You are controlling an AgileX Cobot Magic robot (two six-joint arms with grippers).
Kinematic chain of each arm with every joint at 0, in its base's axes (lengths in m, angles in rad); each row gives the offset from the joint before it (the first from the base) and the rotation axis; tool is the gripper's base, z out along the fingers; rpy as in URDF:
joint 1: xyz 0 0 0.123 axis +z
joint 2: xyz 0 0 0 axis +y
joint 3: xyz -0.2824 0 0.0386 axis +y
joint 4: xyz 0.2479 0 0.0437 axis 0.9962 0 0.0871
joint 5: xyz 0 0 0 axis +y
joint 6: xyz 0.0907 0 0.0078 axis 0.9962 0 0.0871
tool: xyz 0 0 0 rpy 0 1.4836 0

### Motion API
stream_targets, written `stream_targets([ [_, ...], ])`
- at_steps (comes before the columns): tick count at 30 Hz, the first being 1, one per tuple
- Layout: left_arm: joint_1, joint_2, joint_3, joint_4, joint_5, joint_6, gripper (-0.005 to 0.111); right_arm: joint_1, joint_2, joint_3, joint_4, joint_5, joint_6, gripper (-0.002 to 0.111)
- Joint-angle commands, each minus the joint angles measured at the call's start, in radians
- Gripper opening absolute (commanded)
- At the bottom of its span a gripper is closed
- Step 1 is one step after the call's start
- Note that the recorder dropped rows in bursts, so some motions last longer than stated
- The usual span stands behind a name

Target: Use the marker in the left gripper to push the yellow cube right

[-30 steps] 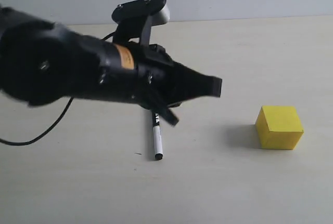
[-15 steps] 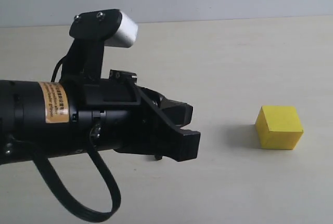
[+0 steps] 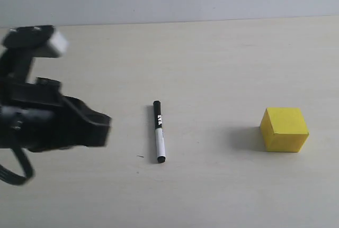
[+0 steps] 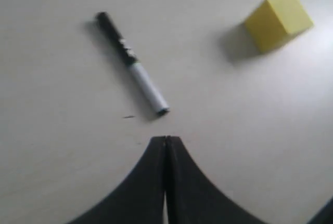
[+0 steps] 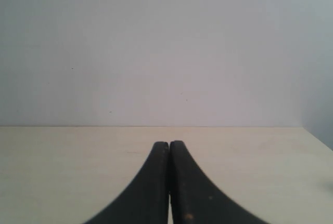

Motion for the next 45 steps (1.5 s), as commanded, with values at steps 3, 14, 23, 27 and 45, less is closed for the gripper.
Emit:
stream_targets([
  [3, 0.428, -0.560, 0.202, 0.070, 0.061, 0.096, 0.000, -0.007, -0.006, 0.004, 0.000, -0.007, -0.001, 0.000],
  [14, 0.694, -0.990, 0.487, 0.079, -0.295, 0.088, 0.000, -0.007, -0.006, 0.004, 0.000, -0.007, -0.001, 0.000],
  [23, 0.710, -1.101, 0.607, 0.084, -0.371, 0.141, 0.000, -0.007, -0.006, 0.004, 0.000, -0.005, -0.001, 0.000],
  [27, 0.712, -1.101, 0.607, 0.084, -0.375, 0.141, 0.000, -0.007, -0.006, 0.004, 0.000, -0.005, -0.001, 0.000],
  [45, 0.712, -1.101, 0.607, 0.049, -0.350, 0.098, 0.000, -0.007, -0.006, 0.004, 0.000, -0.005, -0.001, 0.000],
])
